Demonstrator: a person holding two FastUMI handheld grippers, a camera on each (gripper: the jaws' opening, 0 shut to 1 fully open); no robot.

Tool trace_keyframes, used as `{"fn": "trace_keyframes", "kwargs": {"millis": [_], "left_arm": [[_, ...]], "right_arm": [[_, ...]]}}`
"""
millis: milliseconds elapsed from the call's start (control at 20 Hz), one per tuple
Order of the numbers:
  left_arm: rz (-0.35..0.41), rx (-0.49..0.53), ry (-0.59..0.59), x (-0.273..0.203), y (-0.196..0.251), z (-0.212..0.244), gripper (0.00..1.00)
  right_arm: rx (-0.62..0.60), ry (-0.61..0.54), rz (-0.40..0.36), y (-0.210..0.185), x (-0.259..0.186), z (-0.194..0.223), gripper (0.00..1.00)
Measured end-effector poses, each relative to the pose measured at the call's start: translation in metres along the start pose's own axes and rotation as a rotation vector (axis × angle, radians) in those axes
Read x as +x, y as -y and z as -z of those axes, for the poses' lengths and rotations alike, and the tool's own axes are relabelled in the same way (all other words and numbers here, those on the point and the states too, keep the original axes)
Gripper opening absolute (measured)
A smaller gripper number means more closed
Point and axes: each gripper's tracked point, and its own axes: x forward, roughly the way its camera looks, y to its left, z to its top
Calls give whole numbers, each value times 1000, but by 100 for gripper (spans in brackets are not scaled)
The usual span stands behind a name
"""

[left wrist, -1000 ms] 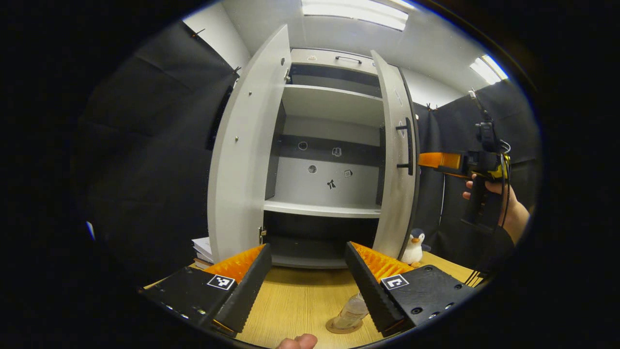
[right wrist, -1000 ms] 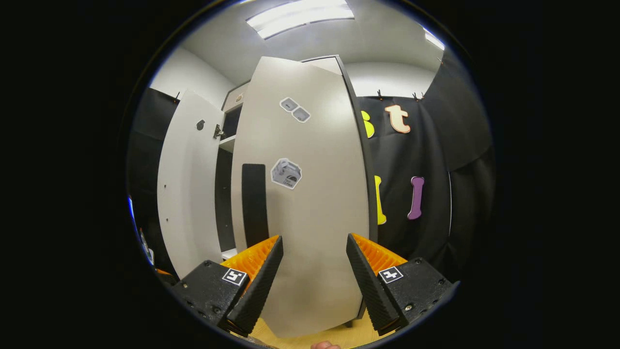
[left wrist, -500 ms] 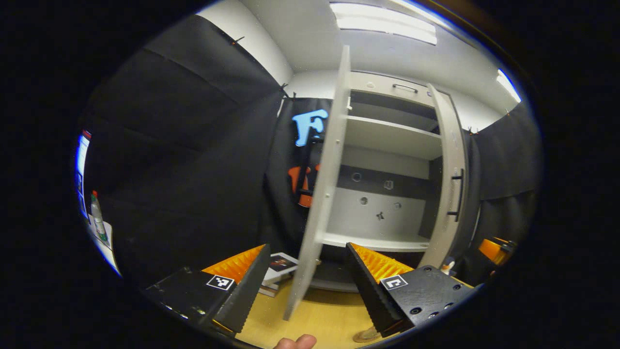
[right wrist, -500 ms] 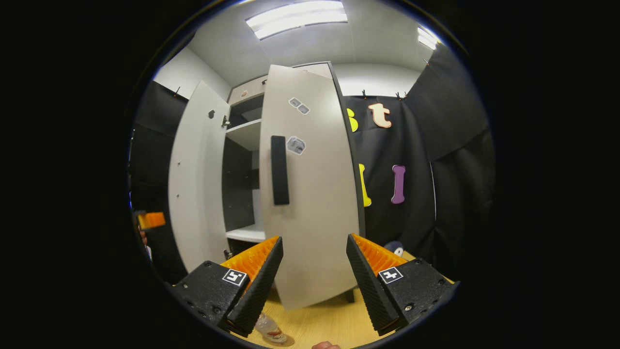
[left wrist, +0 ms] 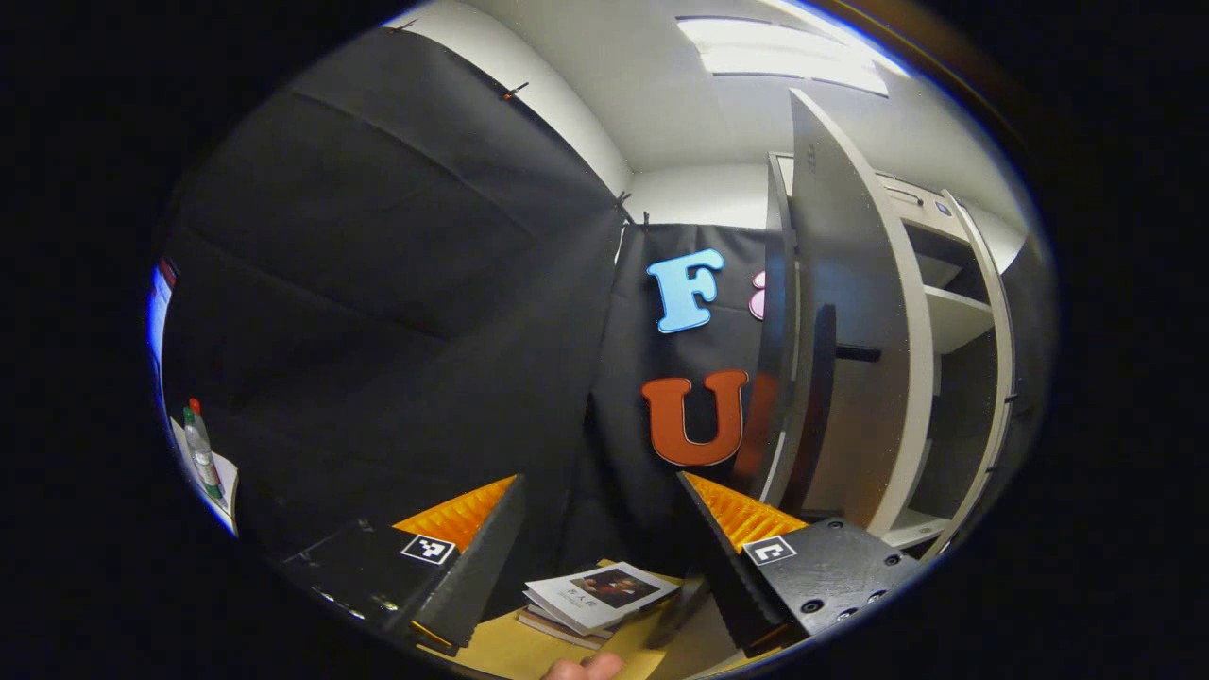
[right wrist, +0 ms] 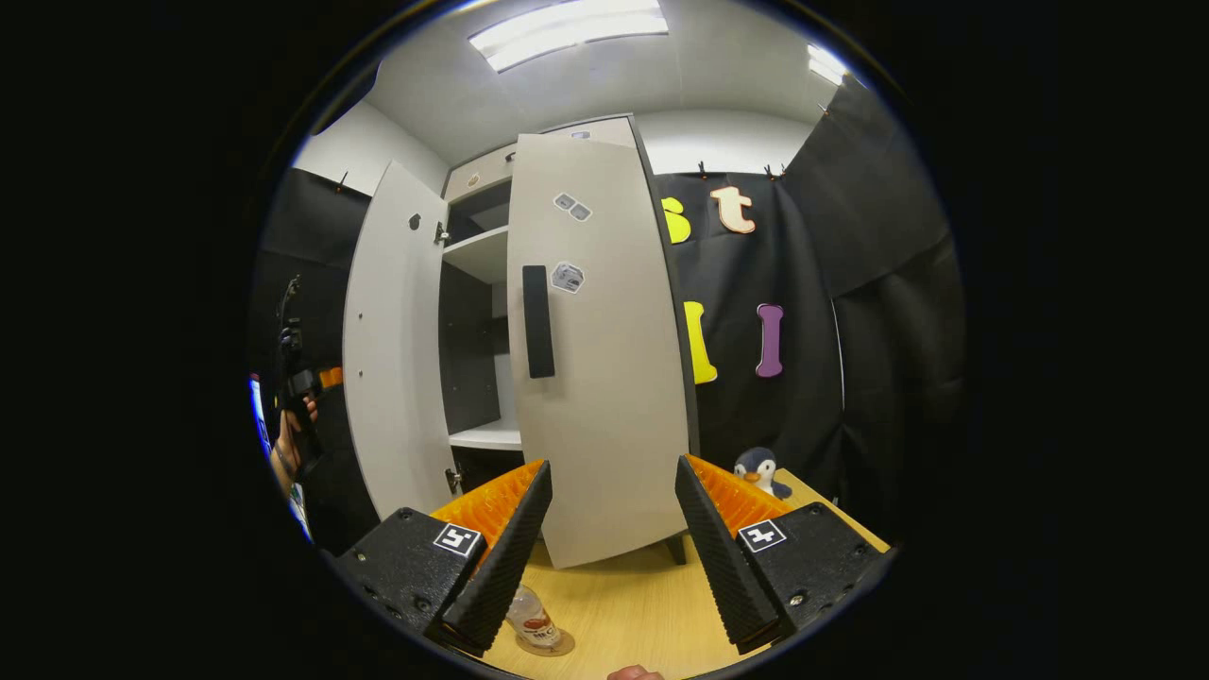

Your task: Grasp the bottle in the cabinet with the left hand and place it on the coaster, then close the right door with the right hand and the left door with the left hand.

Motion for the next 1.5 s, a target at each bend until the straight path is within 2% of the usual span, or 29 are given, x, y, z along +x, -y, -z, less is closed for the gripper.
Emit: {"fn": "trace_keyframes", "kwargs": {"millis": [50, 100, 150, 200, 250, 300, 350, 400, 600, 700, 750, 950, 1000, 1050, 1100, 1150, 1200, 1250, 1400, 1500], "left_arm": [[11, 9, -11, 2, 4, 3, 95], [13, 20, 11, -2, 3, 0, 99], [22, 33, 27, -5, 4, -2, 94], [32, 37, 31, -6, 6, -4, 93], [49, 40, 27, -7, 10, -3, 99], [74, 39, 22, -8, 15, -3, 99], [104, 35, 10, -9, 25, 0, 93], [133, 29, 5, -13, 36, 0, 92], [224, 13, -8, -20, 83, 4, 92], [283, -5, -23, -25, 112, 9, 92], [298, -7, -14, -22, 122, 8, 99], [357, -38, -15, -13, 152, 7, 99], [363, -45, -27, -14, 155, 9, 99], [348, -41, -17, -15, 150, 6, 95], [327, -29, 3, -15, 141, 1, 99], [310, -16, 9, -17, 134, -1, 95], [304, -11, 5, -20, 129, 0, 99], [305, -13, -3, -25, 126, 2, 95], [304, 0, -26, -45, 121, 6, 95], [329, 3, -49, -60, 125, 13, 95]], "right_arm": [[-7, -7, 8, 4, -1, 1, 81], [-8, -12, 13, 6, -2, 2, 81], [-3, -18, 17, 8, -1, 4, 81], [4, -22, 22, 11, -1, 4, 81], [13, -24, 24, 12, -1, 5, 81], [20, -25, 22, 13, 0, 5, 81], [26, -20, 21, 12, -1, 5, 81], [35, -14, 18, 12, 0, 3, 81], [68, 7, 18, 14, -3, -4, 81], [54, 15, 37, 16, -8, -6, 81], [47, 17, 49, 19, -10, -8, 81], [33, 18, 103, 39, -24, -11, 81], [31, 19, 114, 42, -28, -12, 81], [30, 23, 124, 45, -31, -14, 81], [31, 27, 133, 46, -33, -15, 81], [32, 33, 138, 47, -34, -16, 81], [32, 32, 140, 46, -36, -15, 81], [29, 31, 141, 45, -37, -14, 81], [21, 20, 129, 40, -32, -12, 81], [25, 12, 102, 31, -26, -9, 81]]}}
